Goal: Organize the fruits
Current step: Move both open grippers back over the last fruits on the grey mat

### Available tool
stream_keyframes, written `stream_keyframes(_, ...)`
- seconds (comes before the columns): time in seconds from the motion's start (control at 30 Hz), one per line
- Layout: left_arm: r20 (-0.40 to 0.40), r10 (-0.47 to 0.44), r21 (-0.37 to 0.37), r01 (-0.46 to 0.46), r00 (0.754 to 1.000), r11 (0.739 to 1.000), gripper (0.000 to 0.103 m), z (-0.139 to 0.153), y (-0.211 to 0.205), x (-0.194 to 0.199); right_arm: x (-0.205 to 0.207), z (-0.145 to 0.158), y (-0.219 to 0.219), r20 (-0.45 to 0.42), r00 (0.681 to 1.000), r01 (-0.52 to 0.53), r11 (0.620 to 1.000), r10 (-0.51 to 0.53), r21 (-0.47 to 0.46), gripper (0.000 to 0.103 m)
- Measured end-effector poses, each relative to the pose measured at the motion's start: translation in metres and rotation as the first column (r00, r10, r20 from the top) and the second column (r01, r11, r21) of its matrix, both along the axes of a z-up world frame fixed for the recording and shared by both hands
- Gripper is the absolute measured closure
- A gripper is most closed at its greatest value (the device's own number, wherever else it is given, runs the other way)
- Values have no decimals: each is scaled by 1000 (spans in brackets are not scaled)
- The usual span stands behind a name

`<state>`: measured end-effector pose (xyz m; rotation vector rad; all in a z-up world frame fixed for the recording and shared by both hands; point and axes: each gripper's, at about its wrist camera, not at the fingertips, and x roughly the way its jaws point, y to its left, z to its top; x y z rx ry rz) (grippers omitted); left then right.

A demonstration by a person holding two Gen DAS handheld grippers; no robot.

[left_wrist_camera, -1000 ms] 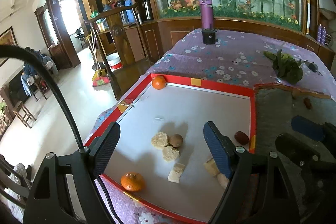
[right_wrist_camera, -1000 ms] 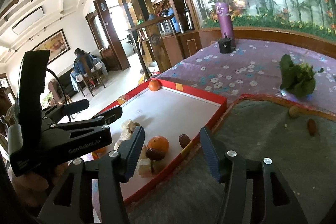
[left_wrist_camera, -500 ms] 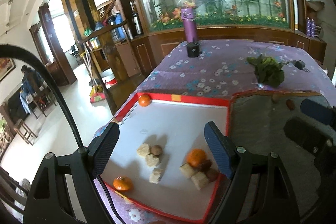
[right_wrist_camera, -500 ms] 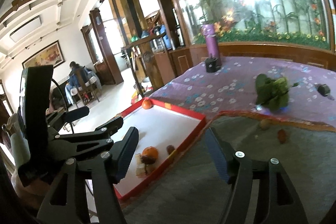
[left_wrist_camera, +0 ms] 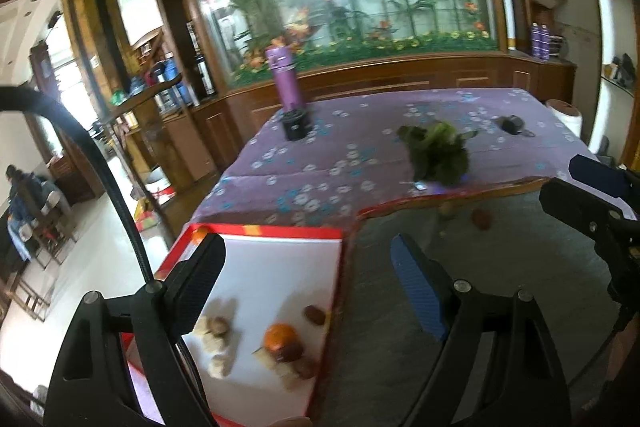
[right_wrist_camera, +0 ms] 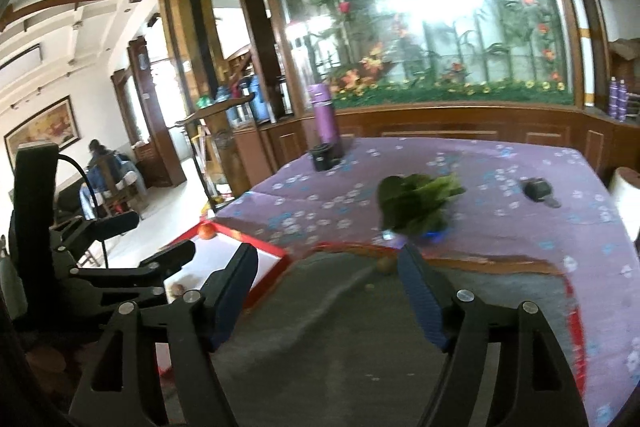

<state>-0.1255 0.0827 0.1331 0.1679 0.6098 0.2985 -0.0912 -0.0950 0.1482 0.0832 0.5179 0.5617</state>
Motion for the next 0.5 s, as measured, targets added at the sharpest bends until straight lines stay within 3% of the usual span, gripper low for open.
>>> stream_keyframes(0.5,-85,-123,15,125,989,992,17,-18,-49,46,28,-20,-68,-48,992,116,993,-118,-36,28)
